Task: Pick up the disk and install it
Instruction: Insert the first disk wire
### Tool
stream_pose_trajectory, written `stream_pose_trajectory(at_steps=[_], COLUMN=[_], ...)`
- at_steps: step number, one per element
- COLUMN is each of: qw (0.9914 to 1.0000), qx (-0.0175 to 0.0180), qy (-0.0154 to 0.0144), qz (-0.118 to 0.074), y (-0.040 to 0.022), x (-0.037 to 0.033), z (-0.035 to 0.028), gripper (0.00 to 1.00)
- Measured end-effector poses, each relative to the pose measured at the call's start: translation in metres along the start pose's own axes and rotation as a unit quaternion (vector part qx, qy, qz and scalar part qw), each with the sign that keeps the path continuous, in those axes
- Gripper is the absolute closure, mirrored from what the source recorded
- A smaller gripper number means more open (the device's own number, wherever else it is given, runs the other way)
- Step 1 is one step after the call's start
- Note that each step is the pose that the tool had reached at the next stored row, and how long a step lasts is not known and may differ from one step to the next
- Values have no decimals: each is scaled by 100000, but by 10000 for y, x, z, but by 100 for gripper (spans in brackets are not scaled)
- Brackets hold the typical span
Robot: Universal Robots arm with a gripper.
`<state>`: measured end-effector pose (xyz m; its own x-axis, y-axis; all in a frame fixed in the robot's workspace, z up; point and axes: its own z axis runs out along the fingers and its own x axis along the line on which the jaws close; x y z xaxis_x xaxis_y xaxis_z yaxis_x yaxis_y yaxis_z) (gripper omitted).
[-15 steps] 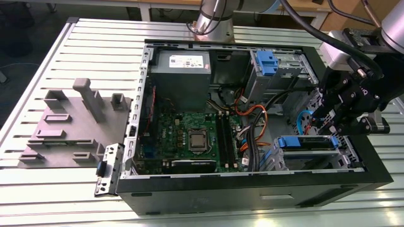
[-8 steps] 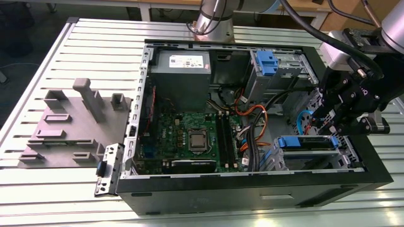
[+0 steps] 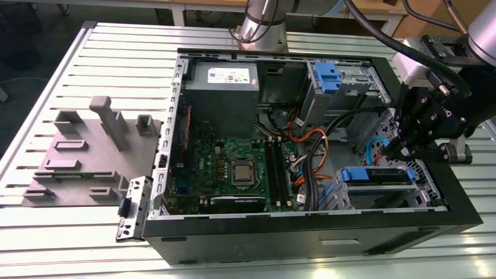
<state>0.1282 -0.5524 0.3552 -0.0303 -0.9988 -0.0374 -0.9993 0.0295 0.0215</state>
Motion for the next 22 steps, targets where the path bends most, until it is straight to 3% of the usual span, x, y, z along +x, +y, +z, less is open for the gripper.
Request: stream_pose_trajectory(at_steps=[12, 15, 22], qw=[100000, 99999, 99991], qx=[12, 149, 157], qy=[6, 97, 143], qz=[-21, -343, -1292], y=[0, 16, 32], x=[2, 6, 58], z=[0, 5, 42], gripper=[84, 84, 84])
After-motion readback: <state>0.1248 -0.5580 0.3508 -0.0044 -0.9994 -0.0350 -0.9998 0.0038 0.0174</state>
